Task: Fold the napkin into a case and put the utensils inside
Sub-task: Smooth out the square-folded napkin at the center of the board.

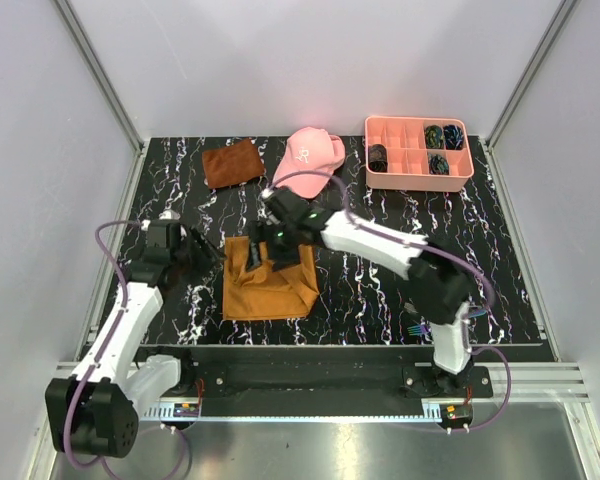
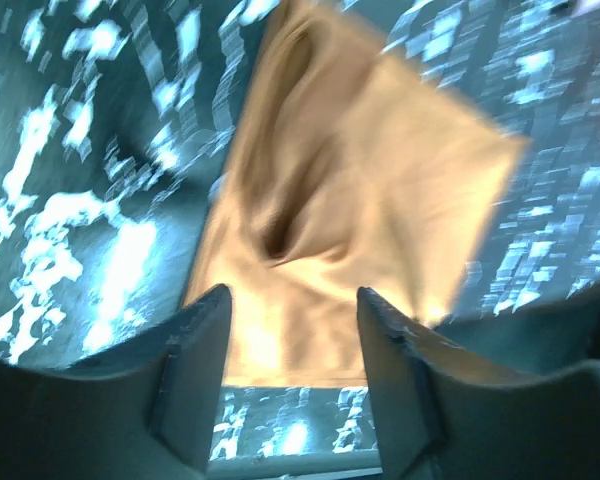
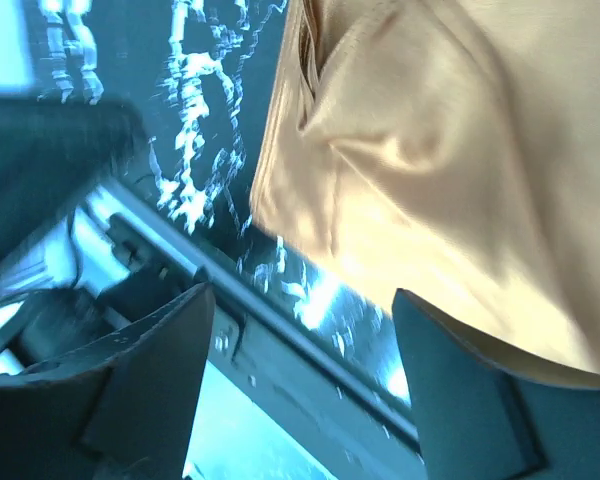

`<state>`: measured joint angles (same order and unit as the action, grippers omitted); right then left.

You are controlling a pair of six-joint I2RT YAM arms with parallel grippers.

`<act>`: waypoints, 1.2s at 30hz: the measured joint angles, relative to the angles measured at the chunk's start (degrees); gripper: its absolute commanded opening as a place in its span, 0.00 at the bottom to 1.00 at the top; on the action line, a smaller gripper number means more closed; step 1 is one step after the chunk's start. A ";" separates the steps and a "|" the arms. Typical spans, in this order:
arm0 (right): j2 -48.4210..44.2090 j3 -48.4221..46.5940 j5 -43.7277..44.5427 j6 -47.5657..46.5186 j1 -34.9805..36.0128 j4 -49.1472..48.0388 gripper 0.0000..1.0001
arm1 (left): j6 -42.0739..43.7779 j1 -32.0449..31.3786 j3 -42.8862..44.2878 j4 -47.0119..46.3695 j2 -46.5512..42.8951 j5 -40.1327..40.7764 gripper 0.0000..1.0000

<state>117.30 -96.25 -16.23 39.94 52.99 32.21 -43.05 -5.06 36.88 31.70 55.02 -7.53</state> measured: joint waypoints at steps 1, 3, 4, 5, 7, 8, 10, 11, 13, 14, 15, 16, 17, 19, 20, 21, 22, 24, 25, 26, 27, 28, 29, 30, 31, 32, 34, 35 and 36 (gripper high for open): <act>-3.41 2.49 -0.39 -0.87 -1.01 0.11 0.85 | 0.52 0.20 1.38 -0.02 -0.15 -0.66 0.60; -8.90 6.34 -1.14 -2.56 -3.39 -0.83 0.87 | 1.68 0.35 3.93 -0.28 2.14 -2.43 0.56; -11.28 7.93 -1.55 -3.76 -4.96 -1.22 0.88 | 2.38 0.35 4.87 -0.50 3.58 -3.54 0.55; -12.92 9.09 -1.92 -4.85 -6.60 -1.62 0.89 | 3.21 0.42 6.14 -0.59 6.60 -5.25 0.55; -14.01 10.40 -2.29 -7.13 -9.22 -2.64 0.89 | 4.70 0.42 8.66 -1.03 12.72 -7.78 0.52; -13.86 10.67 -2.38 -7.91 -10.03 -2.93 0.89 | 5.38 0.39 9.51 -1.60 15.61 -8.74 0.52; -12.33 10.86 -2.78 -10.14 -11.13 -3.13 0.89 | 6.21 0.42 10.80 -1.70 19.63 -9.88 0.52; -11.47 10.88 -3.02 -10.95 -11.19 -3.26 0.89 | 6.60 0.39 11.45 -1.73 21.38 -10.47 0.52; -9.22 10.86 -3.82 -13.20 -11.08 -3.67 0.89 | 7.28 0.39 13.05 -1.86 24.37 -11.72 0.49; -7.98 10.82 -4.24 -14.19 -10.99 -3.72 0.88 | 7.56 0.37 13.79 -2.03 25.81 -12.35 0.47; -6.99 10.78 -4.46 -14.91 -10.99 -3.74 0.87 | 7.69 0.33 14.23 -2.32 26.77 -12.90 0.46; -5.70 10.60 -4.85 -15.72 -10.99 -3.76 0.87 | 7.93 0.31 14.58 -2.84 27.89 -13.49 0.44; -4.39 10.19 -5.35 -16.33 -10.99 -3.67 0.87 | 8.07 0.28 14.78 -3.34 28.85 -13.94 0.43; -1.51 8.74 -6.45 -17.31 -10.99 -3.87 0.87 | 8.04 0.26 14.84 -4.28 30.69 -14.73 0.41; -0.15 7.98 -7.19 -17.66 -10.99 -3.93 0.86 | 8.04 0.24 14.86 -4.61 31.50 -14.99 0.41; 0.87 7.37 -7.56 -17.84 -10.99 -4.04 0.86 | 7.89 0.22 14.86 -4.90 32.22 -15.10 0.40; 2.10 6.54 -8.39 -17.97 -10.99 -4.15 0.86 | 7.74 0.17 14.86 -5.05 32.68 -15.13 0.40; 4.11 5.27 -9.79 -18.08 -10.99 -4.48 0.84 | 7.04 0.15 14.86 -5.46 33.22 -15.10 0.40; 5.20 4.55 -10.49 -18.08 -10.99 -4.79 0.84 | 6.71 0.15 14.86 -5.81 33.24 -15.10 0.40; 6.14 3.98 -11.13 -18.10 -10.99 -5.14 0.83 | 6.38 0.15 14.86 -6.27 33.24 -15.10 0.39; 6.86 3.58 -11.82 -18.08 -10.99 -5.44 0.80 | 6.03 0.15 14.88 -6.71 33.24 -15.10 0.39; 7.39 3.39 -12.44 -18.05 -10.99 -5.73 0.78 | 5.64 0.15 14.88 -7.06 33.31 -15.04 0.39; 7.74 3.37 -13.33 -17.92 -10.99 -5.92 0.77 | 5.44 0.15 14.91 -7.23 33.33 -15.02 0.39; 7.91 3.37 -13.99 -17.79 -10.99 -6.01 0.77 | 5.11 0.15 14.99 -7.37 33.38 -14.97 0.39; 7.96 3.39 -14.80 -17.62 -10.99 -6.19 0.76 | 4.90 0.15 15.19 -7.39 33.48 -14.93 0.39; 7.96 3.39 -15.47 -17.27 -10.97 -6.54 0.75 | 4.57 0.15 15.37 -7.58 33.62 -14.84 0.38; 7.96 3.43 -17.14 -16.81 -10.93 -7.89 0.73 | 4.00 0.15 15.67 -7.98 33.83 -14.67 0.39; 7.96 3.63 -17.97 -16.57 -10.91 -8.57 0.73 | 3.78 0.15 15.80 -8.07 33.94 -14.60 0.39; 7.96 3.74 -18.45 -16.33 -10.82 -8.90 0.73 | 3.58 0.15 15.91 -8.20 34.10 -14.53 0.39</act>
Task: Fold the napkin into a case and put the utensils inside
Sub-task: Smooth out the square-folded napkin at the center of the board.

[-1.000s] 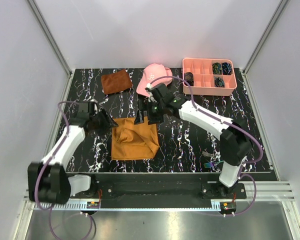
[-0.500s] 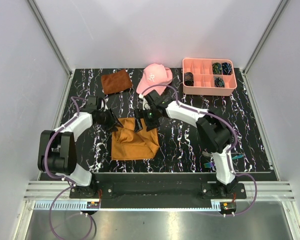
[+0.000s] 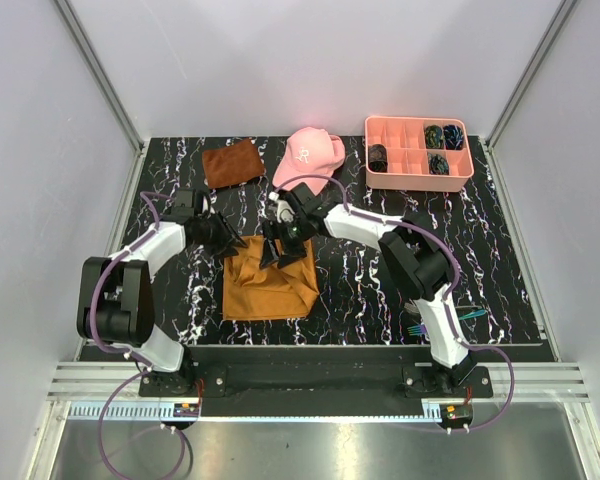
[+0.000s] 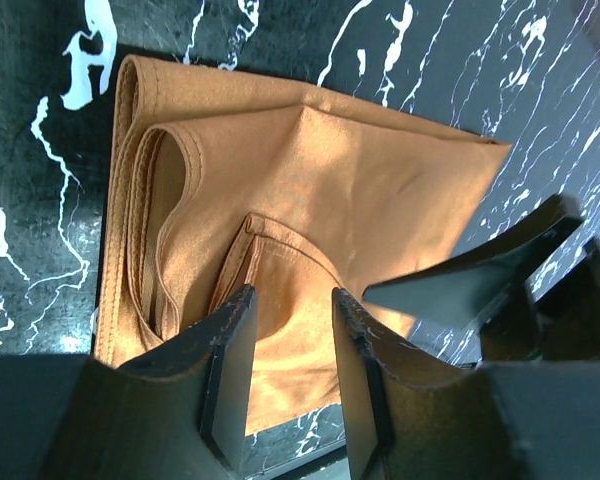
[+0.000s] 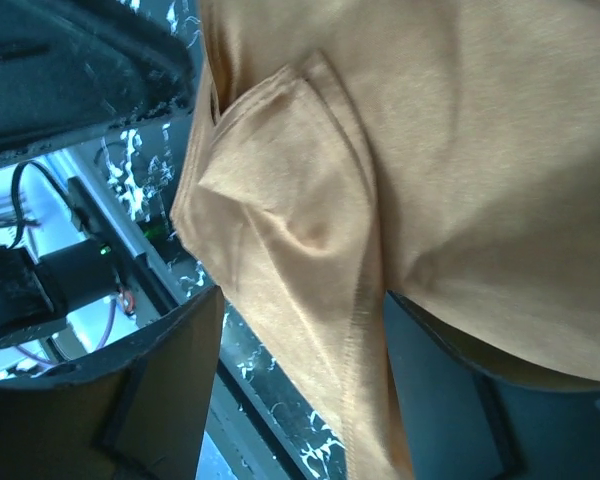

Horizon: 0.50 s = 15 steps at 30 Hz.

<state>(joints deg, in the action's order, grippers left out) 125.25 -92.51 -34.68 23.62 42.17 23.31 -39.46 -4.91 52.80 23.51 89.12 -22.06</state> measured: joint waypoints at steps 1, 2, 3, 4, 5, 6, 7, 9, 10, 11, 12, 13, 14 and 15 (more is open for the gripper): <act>0.00 0.33 -0.63 0.17 0.11 -0.48 0.73 | -0.09 0.00 0.04 -0.13 0.07 0.02 0.39; 0.02 0.66 -1.09 0.26 0.24 -0.79 0.72 | -0.28 0.00 0.20 -0.13 0.24 0.02 0.39; 0.04 0.94 -1.51 0.39 0.44 -1.09 0.72 | -0.44 0.00 0.31 -0.13 0.39 0.02 0.39; 0.11 1.14 -1.79 0.44 0.59 -1.20 0.72 | -0.61 0.00 0.44 -0.13 0.55 0.02 0.39; 0.20 1.33 -2.25 0.46 0.76 -1.25 0.71 | -0.72 0.00 0.48 -0.24 0.63 0.00 0.39; 0.28 1.53 -2.58 0.48 0.98 -1.25 0.68 | -0.92 0.00 0.48 -0.26 0.63 0.02 0.39; 0.31 1.73 -2.80 0.50 1.18 -1.27 0.67 | -1.01 0.00 0.48 -0.31 0.63 0.02 0.39; 0.31 2.16 -3.34 0.57 1.62 -1.33 0.61 | -1.09 0.00 0.48 -0.44 0.63 0.07 0.39; 0.31 2.36 -3.63 0.55 1.79 -1.46 0.59 | -1.11 0.00 0.48 -0.46 0.61 0.13 0.39; 0.31 2.73 -3.93 0.63 2.03 -1.66 0.57 | -1.14 0.00 0.48 -0.50 0.61 0.22 0.39; 0.28 3.10 -4.11 0.63 2.29 -1.73 0.57 | -1.14 0.00 0.48 -0.48 0.61 0.24 0.39; 0.11 4.02 -4.15 0.63 2.75 -2.19 0.58 | -1.14 0.00 0.48 -0.48 0.61 0.24 0.39; -0.44 5.60 -4.17 0.66 3.17 -2.43 0.58 | -1.16 0.00 0.48 -0.50 0.61 0.26 0.39; -0.83 6.49 -4.28 0.70 4.00 -2.45 0.58 | -1.16 0.00 0.48 -0.50 0.61 0.28 0.39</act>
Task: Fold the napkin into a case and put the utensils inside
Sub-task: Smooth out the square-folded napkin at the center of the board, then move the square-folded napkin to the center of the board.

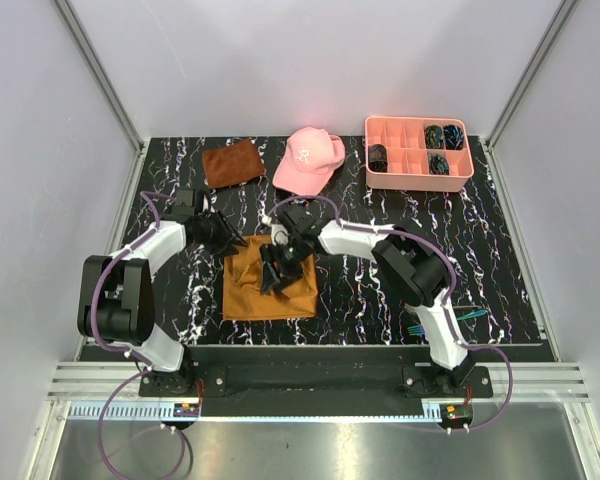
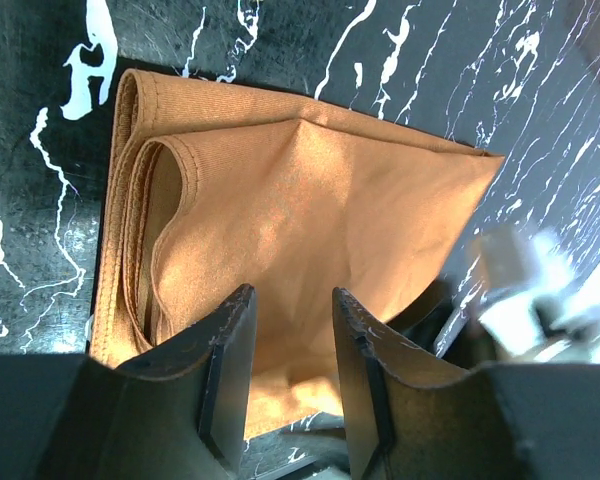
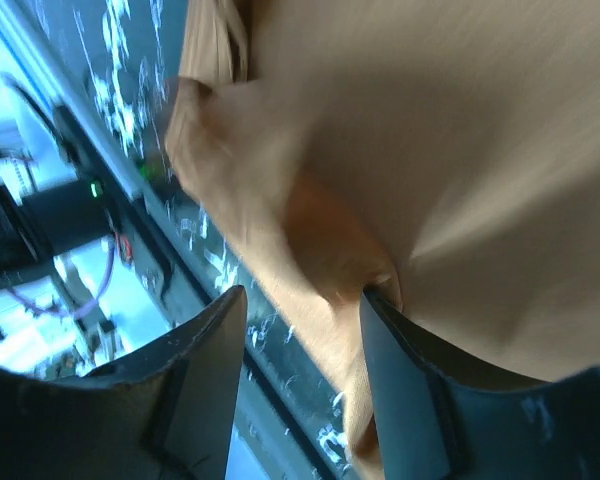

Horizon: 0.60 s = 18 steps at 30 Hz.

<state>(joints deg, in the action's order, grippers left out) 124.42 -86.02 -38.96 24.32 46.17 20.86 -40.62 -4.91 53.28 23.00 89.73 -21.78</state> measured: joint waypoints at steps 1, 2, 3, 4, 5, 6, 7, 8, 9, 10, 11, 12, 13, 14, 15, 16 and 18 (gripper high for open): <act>-0.59 1.29 -0.22 0.24 0.72 -0.28 0.59 | 0.00 0.00 0.00 0.00 0.00 0.04 0.39; -1.79 3.67 -0.63 0.79 1.75 -1.38 0.59 | 0.00 0.00 0.00 -0.02 0.00 0.07 0.39; -3.45 6.47 -1.20 1.27 2.95 -2.29 0.60 | 0.00 0.00 0.00 -0.02 0.00 0.09 0.39; -5.29 9.29 -1.51 1.68 4.33 -2.75 0.61 | 0.00 0.00 0.00 -0.07 0.00 0.11 0.40; -6.95 11.63 -1.92 2.03 5.66 -2.75 0.62 | 0.02 0.00 0.00 -0.04 0.00 0.11 0.41; -8.28 13.22 -2.10 2.27 6.67 -2.75 0.64 | 0.02 0.00 0.00 -0.04 -0.04 0.13 0.42; -9.86 14.78 -2.14 2.54 7.69 -2.51 0.67 | 0.07 0.00 -0.02 -0.04 -0.13 0.15 0.43; -11.34 15.85 -2.10 2.64 8.13 -2.32 0.70 | 0.13 0.00 -0.04 0.02 -0.33 0.15 0.44; -13.09 16.65 -1.99 2.75 8.20 -2.14 0.73 | 0.31 0.00 -0.07 0.17 -0.70 0.15 0.45; -14.99 17.14 -1.64 2.78 7.80 -2.03 0.75 | 0.68 0.00 -0.07 0.52 -1.29 0.17 0.46; -16.85 17.20 -1.18 2.73 7.15 -2.03 0.75 | 1.09 0.00 -0.07 1.03 -1.95 0.24 0.46; -18.43 17.14 -0.96 2.69 6.43 -2.36 0.74 | 1.57 0.00 -0.07 1.62 -2.78 0.50 0.46; -19.76 16.92 -0.76 2.69 5.60 -2.69 0.75 | 2.16 -0.02 -0.04 2.23 -3.58 0.87 0.47; -20.76 16.55 -0.59 2.71 4.59 -3.06 0.76 | 2.82 -0.02 -0.04 3.02 -4.44 1.29 0.47; -21.33 15.93 -0.04 2.80 3.37 -3.56 0.76 | 3.41 -0.02 -0.04 3.80 -5.29 1.77 0.47; -21.40 15.74 0.48 3.08 2.80 -3.87 0.76 | 3.89 -0.02 -0.04 4.35 -5.84 2.21 0.47; -21.38 15.85 3.06 4.07 1.07 -4.55 0.73 | 5.14 -0.02 -0.02 5.27 -6.36 3.28 0.47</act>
<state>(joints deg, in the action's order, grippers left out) 103.04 -70.17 -35.90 28.38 47.24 16.32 -35.48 -4.93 53.25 28.27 83.37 -18.50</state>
